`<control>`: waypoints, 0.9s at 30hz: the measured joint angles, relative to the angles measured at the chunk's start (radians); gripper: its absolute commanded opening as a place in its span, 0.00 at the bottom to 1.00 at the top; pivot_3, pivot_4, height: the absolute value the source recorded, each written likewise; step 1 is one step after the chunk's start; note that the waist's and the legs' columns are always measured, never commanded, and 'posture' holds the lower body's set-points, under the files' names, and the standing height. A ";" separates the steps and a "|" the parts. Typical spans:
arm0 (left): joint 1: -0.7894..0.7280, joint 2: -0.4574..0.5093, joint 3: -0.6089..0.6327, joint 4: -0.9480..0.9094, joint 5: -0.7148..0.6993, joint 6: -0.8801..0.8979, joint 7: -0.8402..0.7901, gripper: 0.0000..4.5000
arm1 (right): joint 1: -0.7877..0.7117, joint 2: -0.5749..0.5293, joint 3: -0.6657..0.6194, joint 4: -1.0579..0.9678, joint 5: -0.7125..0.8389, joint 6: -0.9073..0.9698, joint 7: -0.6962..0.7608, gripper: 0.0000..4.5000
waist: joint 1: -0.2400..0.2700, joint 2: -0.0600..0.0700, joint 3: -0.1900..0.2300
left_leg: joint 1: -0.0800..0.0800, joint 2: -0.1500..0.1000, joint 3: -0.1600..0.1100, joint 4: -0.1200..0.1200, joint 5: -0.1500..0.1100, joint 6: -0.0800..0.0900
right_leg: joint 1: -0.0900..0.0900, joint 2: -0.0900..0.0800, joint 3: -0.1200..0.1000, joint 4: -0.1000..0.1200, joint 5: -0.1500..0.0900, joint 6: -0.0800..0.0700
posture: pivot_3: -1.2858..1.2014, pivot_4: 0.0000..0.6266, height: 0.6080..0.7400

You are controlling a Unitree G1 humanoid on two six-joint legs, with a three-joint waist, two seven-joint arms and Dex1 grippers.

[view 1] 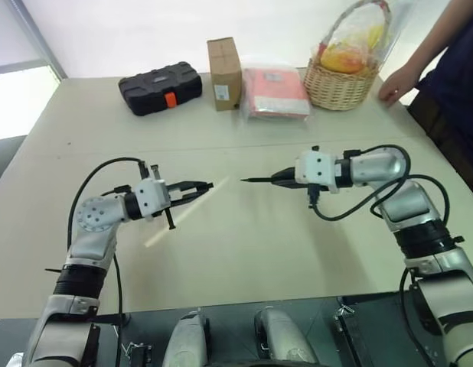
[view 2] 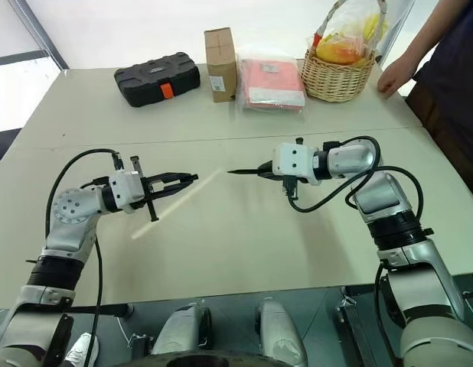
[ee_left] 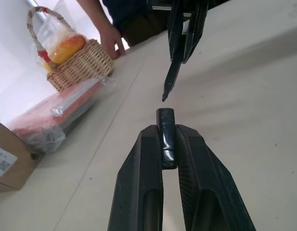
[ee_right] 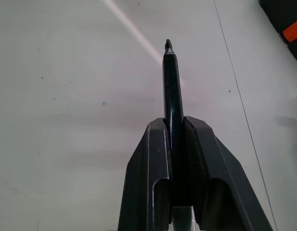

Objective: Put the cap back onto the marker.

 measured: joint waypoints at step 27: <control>0.141 0.065 0.091 -0.277 -0.250 0.530 0.010 0.00 | -0.001 0.089 0.021 -0.096 0.121 0.182 0.065 0.01 | 0.002 0.000 0.000 | 0.001 0.000 -0.001 0.002 0.000 0.000 | -0.001 0.000 0.000 0.004 0.000 0.000 | 0.52 0.24 1.00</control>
